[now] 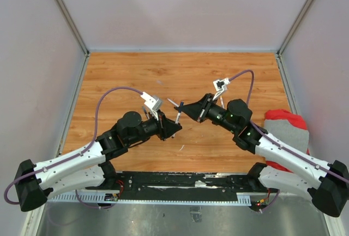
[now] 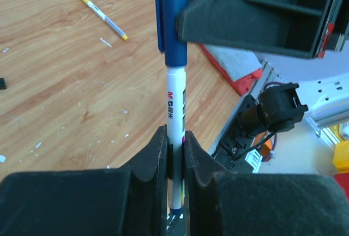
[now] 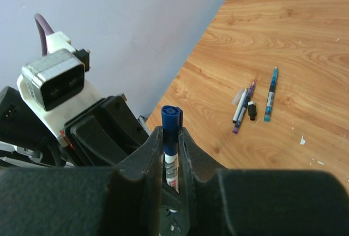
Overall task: Insert the pens into the pen caps
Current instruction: Insert the pen cap onto the pen.
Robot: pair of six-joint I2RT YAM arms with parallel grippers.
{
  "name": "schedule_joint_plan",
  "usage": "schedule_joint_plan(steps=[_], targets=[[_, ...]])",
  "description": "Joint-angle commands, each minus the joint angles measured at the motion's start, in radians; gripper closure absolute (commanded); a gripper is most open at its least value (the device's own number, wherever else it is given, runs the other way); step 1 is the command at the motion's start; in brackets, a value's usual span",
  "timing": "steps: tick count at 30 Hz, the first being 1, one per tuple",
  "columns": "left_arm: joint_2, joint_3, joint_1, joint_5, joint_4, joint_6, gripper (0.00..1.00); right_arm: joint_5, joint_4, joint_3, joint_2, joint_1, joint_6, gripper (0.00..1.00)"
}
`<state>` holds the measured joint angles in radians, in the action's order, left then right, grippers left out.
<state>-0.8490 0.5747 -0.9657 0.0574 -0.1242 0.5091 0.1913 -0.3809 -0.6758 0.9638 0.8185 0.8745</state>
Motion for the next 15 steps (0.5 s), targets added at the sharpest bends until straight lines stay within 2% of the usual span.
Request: schedule_joint_plan(steps=[1,6,11,15], targets=[[0.008,0.036,-0.009,-0.01,-0.048,-0.009,1.0,0.008,-0.066,0.057,0.007,0.04,-0.045,0.83],[0.008,0.036,-0.01,-0.018,-0.041,-0.011,1.0,-0.01,-0.066,0.076,-0.007,0.058,-0.081,0.68],[0.02,0.029,-0.01,-0.032,-0.03,-0.01,1.0,-0.097,0.057,0.071,-0.093,0.058,-0.13,0.46],[0.029,0.028,-0.008,-0.043,-0.018,-0.015,0.99,-0.161,0.191,0.04,-0.161,0.058,-0.186,0.37]])
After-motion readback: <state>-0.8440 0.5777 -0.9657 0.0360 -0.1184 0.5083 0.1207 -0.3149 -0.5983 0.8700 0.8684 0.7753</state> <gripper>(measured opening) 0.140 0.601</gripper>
